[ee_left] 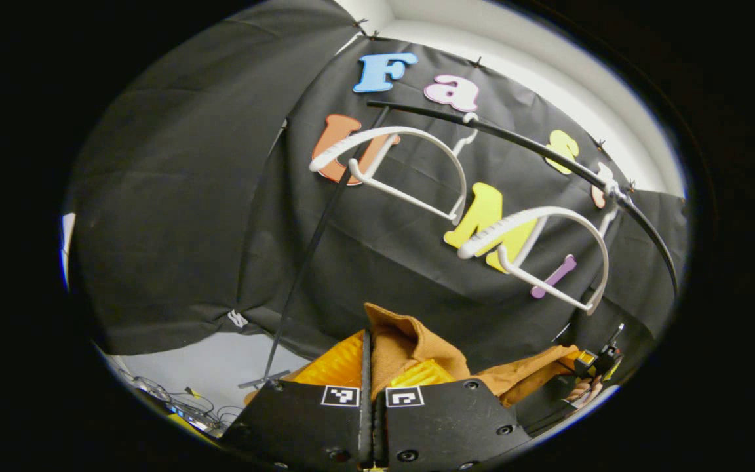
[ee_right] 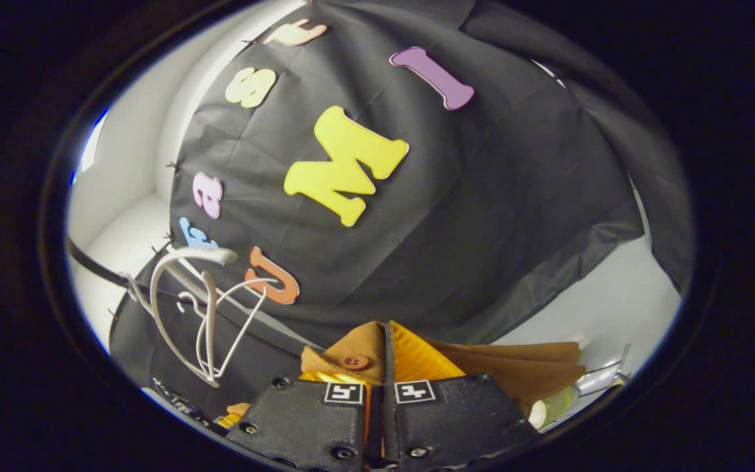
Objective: Grasp the clothes on the hanger with both hands and then place them into the laundry hamper below.
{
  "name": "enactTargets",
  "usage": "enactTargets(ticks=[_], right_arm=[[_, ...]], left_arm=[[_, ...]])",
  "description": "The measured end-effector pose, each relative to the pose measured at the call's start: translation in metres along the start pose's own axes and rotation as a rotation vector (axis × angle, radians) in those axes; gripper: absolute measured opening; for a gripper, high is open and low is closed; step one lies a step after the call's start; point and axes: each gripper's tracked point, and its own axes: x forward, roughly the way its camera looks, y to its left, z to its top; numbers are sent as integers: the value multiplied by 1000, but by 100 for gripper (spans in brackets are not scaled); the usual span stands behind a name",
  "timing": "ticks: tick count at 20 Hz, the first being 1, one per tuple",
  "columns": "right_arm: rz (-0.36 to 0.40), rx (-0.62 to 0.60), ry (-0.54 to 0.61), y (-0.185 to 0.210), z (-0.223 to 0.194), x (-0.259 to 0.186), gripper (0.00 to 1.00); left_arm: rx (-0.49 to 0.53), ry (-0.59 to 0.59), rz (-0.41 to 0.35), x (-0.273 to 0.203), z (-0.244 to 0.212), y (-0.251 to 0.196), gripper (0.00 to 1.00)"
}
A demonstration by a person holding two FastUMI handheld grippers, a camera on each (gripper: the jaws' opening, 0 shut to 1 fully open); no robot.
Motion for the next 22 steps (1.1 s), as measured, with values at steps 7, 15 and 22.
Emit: enactTargets(ticks=[7, 15, 22], right_arm=[[-18, -121, 87, 13, -66, -18, 5], [49, -221, 180, 60, -126, -39, 5], [158, -242, 271, 118, -172, -49, 5]], left_arm=[[93, 46, -46, -29, -32, -28, 1], [152, 92, -167, -44, -58, -84, 6], [196, 108, -286, -53, -62, -135, 1]])
